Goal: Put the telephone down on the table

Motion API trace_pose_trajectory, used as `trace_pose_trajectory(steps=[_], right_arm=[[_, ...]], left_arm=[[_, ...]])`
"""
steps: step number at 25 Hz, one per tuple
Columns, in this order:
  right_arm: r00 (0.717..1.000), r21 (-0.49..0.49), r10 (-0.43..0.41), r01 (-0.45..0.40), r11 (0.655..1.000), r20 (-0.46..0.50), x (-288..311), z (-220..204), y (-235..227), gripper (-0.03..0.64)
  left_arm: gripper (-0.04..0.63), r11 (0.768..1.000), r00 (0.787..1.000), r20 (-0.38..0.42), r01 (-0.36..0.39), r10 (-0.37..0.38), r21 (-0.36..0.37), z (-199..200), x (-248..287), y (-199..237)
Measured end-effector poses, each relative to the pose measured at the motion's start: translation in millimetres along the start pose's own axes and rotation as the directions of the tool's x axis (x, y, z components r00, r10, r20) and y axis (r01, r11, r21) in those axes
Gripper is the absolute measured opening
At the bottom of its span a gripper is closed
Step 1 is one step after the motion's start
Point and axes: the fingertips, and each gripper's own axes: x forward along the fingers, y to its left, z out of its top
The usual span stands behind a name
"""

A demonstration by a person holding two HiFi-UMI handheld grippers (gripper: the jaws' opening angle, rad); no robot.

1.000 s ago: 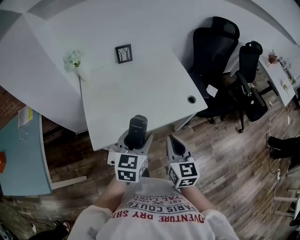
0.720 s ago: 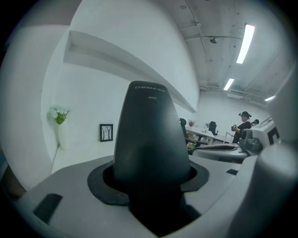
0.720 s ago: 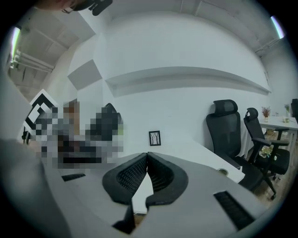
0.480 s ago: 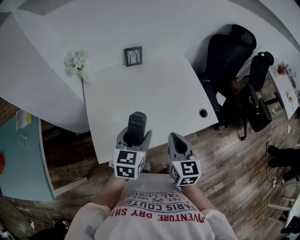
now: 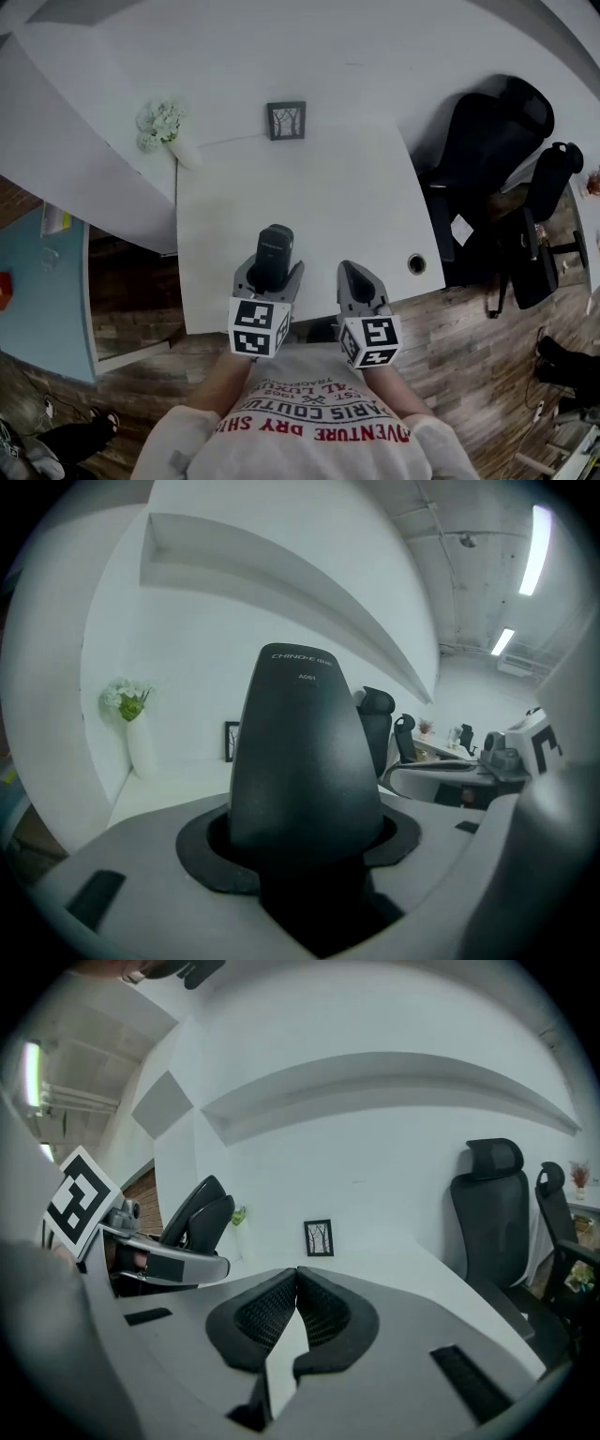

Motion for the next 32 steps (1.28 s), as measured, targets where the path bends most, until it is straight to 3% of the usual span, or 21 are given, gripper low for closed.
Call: trace_pose_trajectory(steps=[7,15,23,32], right_arm=[[0.987,-0.041,0.156,-0.157,0.987,-0.035,51.3,22.1,-55.3,0.025],[0.947,-0.070,0.302,-0.310,0.948,-0.110,94.0,25.3,-88.3,0.025],[0.937,-0.053,0.305,-0.318,0.947,-0.172,117.8,3.8,-108.8,0.025],[0.931,-0.040,0.299,-0.314,0.948,-0.211,147.4,-14.2,-112.2,0.025]], left_arm=[[0.282,0.983,0.986,-0.015,-0.165,0.164,-0.077,22.3,45.9,8.4],[0.282,0.929,0.947,-0.104,-0.319,0.304,-0.188,9.7,76.3,13.6],[0.282,0.918,0.935,-0.198,-0.335,0.295,-0.212,-21.4,111.7,15.1],[0.282,0.913,0.916,-0.337,-0.315,0.220,-0.260,-64.0,160.7,36.8]])
